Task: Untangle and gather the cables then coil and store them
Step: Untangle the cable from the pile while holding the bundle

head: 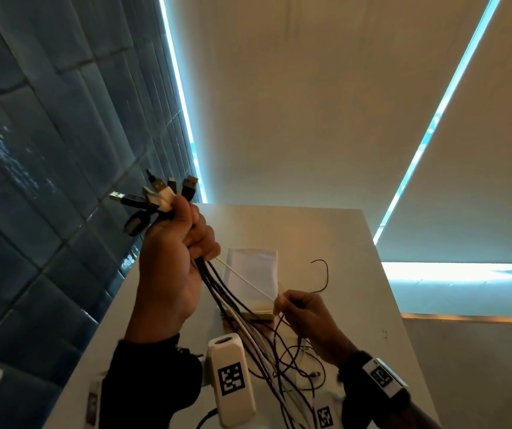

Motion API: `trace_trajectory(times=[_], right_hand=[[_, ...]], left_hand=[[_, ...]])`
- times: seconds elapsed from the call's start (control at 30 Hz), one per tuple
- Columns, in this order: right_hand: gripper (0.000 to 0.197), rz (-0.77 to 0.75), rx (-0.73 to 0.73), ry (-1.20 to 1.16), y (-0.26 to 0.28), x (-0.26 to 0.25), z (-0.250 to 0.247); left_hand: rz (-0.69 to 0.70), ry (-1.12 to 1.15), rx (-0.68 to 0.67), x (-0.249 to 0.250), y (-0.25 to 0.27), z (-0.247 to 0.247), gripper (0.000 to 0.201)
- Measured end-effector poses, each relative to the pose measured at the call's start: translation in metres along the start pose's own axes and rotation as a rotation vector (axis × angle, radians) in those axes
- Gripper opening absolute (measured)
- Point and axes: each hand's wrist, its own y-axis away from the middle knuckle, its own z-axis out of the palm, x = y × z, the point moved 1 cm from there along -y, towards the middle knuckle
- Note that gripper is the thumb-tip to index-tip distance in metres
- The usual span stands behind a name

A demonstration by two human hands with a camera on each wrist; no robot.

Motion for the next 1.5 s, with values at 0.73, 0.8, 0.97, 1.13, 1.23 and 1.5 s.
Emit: trace_trajectory(times=[0.73, 0.8, 0.97, 1.13, 1.23, 1.5], right_hand=[[0.029, 0.320, -0.404, 0.666, 0.022, 0.063, -0.009], [0.026, 0.289, -0.421, 0.862, 0.018, 0.039, -0.015], [0.046, -0.030, -0.138, 0.268, 0.011, -0.066, 0.016], [0.012, -0.111, -0.379, 0.050, 0.002, -0.079, 0.066], [0.020, -0.053, -0.325, -0.078, 0.012, -0.051, 0.056], [0.050, 0.398, -0.211, -0.254, 0.073, 0.018, -0.004]], left_hand=[[-0.016, 0.008, -0.112, 0.024, 0.005, -0.005, 0.033], [-0.054, -0.033, -0.118, 0.025, 0.006, -0.005, 0.032], [-0.123, 0.013, -0.184, 0.015, 0.008, 0.005, 0.028], [-0.129, 0.030, -0.169, 0.011, 0.005, 0.012, 0.034], [-0.093, 0.071, -0.098, 0.015, 0.004, 0.001, 0.037], [-0.131, 0.089, 0.026, 0.010, 0.000, -0.017, 0.032]])
